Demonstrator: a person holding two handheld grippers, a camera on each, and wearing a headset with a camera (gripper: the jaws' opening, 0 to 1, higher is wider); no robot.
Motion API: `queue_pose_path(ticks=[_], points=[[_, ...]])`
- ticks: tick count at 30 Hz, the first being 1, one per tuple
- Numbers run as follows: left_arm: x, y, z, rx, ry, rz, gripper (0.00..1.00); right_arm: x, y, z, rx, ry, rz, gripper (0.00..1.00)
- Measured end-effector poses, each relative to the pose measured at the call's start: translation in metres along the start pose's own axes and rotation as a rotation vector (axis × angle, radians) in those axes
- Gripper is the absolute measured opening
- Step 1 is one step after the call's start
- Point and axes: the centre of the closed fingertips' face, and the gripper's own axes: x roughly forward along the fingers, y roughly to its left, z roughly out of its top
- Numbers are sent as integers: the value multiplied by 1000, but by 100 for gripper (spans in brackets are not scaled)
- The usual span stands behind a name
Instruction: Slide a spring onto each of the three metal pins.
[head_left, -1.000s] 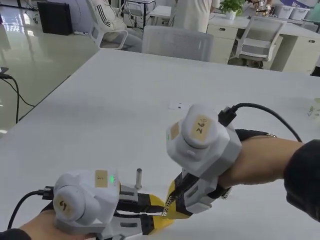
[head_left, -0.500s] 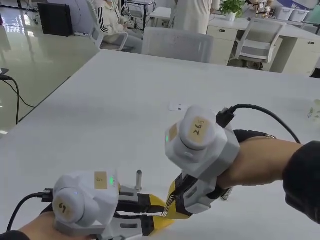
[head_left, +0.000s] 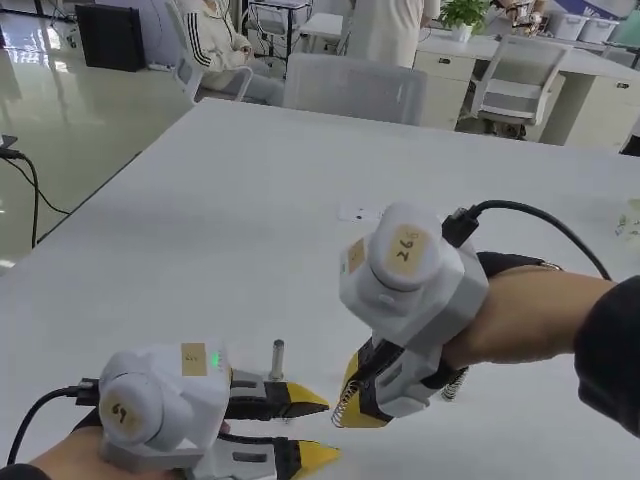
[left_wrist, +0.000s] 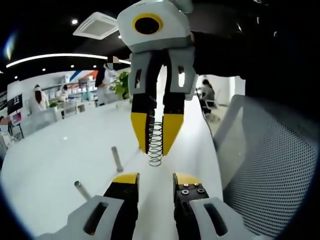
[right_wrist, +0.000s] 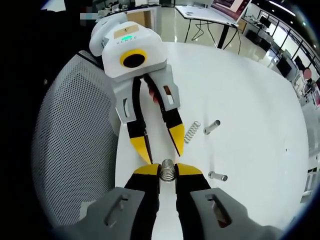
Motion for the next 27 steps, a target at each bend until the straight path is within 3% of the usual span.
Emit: queue_pose_path(ticks=[27], points=[[-25,15,-17,-103,-12,103,42,-18,-24,-19,51,9,-55,9]])
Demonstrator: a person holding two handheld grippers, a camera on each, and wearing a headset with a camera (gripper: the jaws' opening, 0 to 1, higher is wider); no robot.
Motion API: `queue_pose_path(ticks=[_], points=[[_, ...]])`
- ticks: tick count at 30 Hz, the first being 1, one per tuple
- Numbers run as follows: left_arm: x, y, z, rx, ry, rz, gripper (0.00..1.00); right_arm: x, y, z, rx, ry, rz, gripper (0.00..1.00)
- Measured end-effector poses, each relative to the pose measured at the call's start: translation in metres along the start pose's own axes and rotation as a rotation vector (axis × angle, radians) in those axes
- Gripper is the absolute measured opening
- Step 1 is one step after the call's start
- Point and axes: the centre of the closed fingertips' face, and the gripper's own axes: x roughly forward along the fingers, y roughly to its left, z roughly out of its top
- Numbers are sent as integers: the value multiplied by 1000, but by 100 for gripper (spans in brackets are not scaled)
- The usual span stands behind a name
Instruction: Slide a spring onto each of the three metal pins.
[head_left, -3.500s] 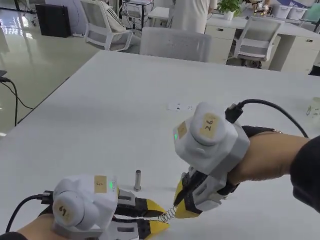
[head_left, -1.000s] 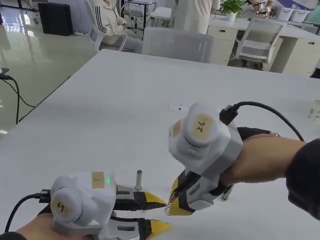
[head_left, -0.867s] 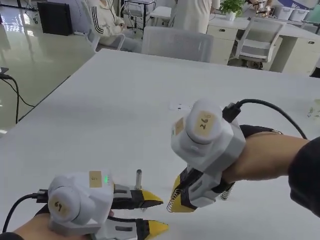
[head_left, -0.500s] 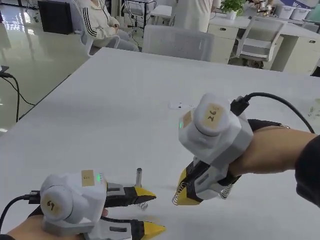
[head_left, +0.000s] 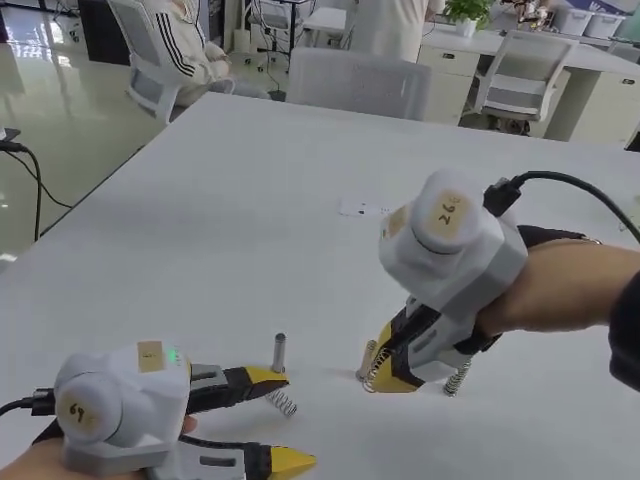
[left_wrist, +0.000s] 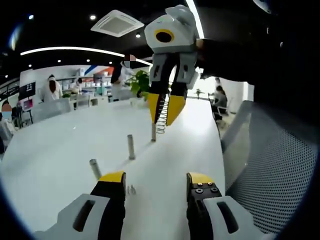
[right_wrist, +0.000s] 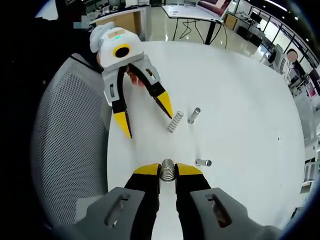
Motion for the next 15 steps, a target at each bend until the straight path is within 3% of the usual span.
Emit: queue_pose_path(ticks=[15], points=[[-14,14,-10,-27,9,69,55,-4,-21,-12,16,32,-40,9]])
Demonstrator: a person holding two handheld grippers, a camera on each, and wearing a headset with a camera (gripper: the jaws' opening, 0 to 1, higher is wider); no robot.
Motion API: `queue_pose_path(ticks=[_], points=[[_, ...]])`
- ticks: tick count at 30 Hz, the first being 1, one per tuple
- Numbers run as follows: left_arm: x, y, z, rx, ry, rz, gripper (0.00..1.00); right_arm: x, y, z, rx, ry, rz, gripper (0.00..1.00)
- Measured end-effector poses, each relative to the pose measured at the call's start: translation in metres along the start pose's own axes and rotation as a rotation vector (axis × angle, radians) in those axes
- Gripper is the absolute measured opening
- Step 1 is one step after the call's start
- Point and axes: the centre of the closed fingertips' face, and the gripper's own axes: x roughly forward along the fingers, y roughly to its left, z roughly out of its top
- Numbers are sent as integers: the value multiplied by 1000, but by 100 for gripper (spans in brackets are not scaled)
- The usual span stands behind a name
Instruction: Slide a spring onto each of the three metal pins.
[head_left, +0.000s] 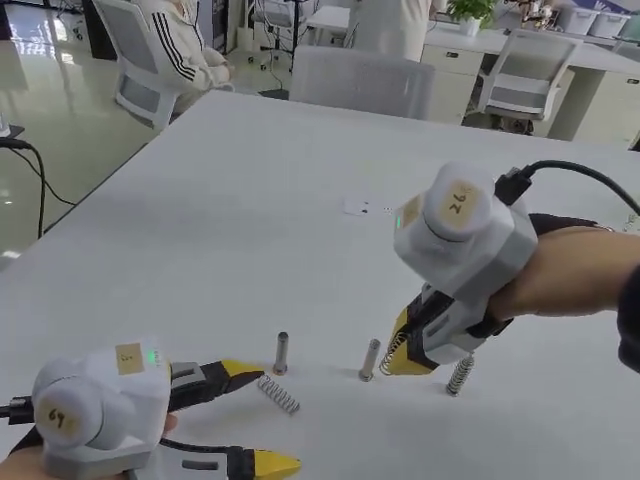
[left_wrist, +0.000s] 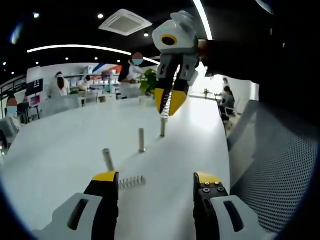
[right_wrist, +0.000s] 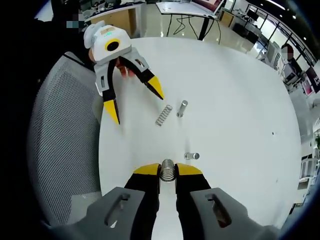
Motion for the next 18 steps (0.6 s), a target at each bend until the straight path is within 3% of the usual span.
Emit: queue_pose_path(ticks=[18], points=[[-8,13,-7,-12,11,55,66,4,-29,-3,12,19,-51,9]])
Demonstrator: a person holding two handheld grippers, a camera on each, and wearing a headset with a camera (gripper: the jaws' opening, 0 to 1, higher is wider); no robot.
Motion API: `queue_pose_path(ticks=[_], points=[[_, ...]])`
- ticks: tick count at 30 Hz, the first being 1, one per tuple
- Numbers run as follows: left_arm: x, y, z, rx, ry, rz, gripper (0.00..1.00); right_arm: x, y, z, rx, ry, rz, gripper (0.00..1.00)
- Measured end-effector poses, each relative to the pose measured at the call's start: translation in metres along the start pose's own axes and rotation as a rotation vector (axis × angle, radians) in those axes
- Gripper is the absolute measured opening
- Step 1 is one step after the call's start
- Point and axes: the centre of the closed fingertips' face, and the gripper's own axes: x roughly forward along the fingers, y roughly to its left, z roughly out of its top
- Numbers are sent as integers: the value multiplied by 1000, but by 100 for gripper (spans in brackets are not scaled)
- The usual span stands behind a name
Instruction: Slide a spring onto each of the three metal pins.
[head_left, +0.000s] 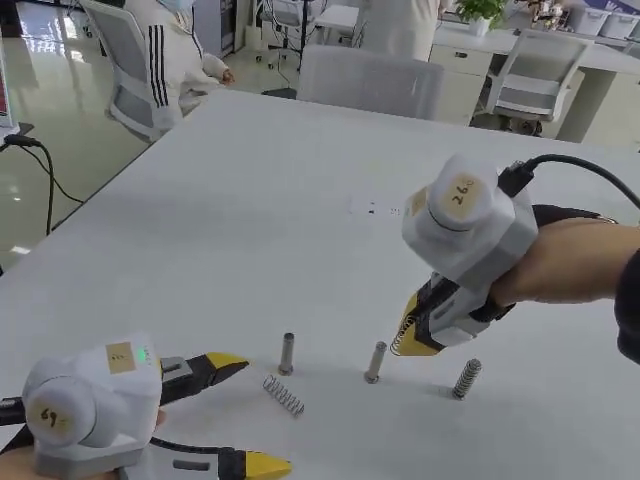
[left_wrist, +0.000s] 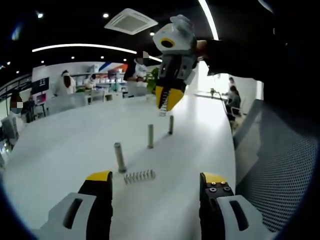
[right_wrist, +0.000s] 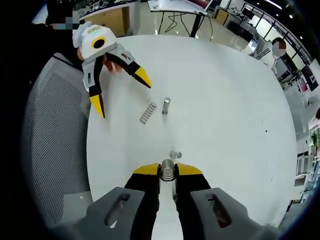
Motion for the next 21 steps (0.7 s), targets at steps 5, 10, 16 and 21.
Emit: queue_pose_path(ticks=[5,10,16,21], points=[[-1,2,-1,-4,2,6,68,7,-8,1,-8,12,-11,9],[-2,2,-3,-7,4,7,69,13,-13,3,-15,21,-12,9],[-4,4,-3,-11,2,12,71,19,-14,3,-15,28,-6,9],[-4,4,-4,-13,4,11,71,24,-16,4,-13,34,2,9]])
